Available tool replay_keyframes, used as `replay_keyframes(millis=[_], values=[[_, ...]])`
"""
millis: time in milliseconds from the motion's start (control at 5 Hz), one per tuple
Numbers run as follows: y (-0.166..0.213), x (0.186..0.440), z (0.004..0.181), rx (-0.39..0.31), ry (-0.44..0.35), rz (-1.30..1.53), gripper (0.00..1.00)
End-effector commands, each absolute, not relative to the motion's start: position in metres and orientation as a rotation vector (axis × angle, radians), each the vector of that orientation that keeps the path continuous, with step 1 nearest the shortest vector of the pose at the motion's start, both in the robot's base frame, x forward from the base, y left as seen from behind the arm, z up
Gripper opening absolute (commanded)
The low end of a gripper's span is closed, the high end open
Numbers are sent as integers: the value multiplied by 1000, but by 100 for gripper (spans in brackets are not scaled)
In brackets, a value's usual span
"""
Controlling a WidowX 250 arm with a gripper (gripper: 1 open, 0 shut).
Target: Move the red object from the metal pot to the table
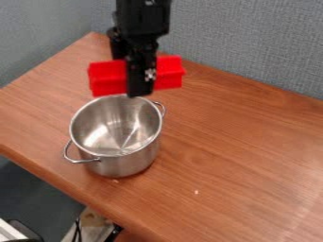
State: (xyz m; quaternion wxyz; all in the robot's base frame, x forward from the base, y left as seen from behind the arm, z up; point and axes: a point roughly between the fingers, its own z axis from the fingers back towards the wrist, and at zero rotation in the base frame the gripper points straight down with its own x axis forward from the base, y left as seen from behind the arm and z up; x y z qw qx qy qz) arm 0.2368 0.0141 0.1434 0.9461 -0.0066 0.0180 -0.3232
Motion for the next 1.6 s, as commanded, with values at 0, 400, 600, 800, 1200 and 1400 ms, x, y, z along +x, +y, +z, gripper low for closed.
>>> replay_keyframes(millis=[0, 400, 600, 800, 1200, 1400], values=[[-4, 217, 159, -29, 22, -675, 0], [-32, 192, 167, -57, -2, -708, 0], [-56, 186, 148, -65, -6, -776, 0], [-59, 180, 131, -76, -5, -766, 100], [-49, 209, 114, -35, 6, -603, 100], [-29, 213, 106, -20, 21, -522, 100]])
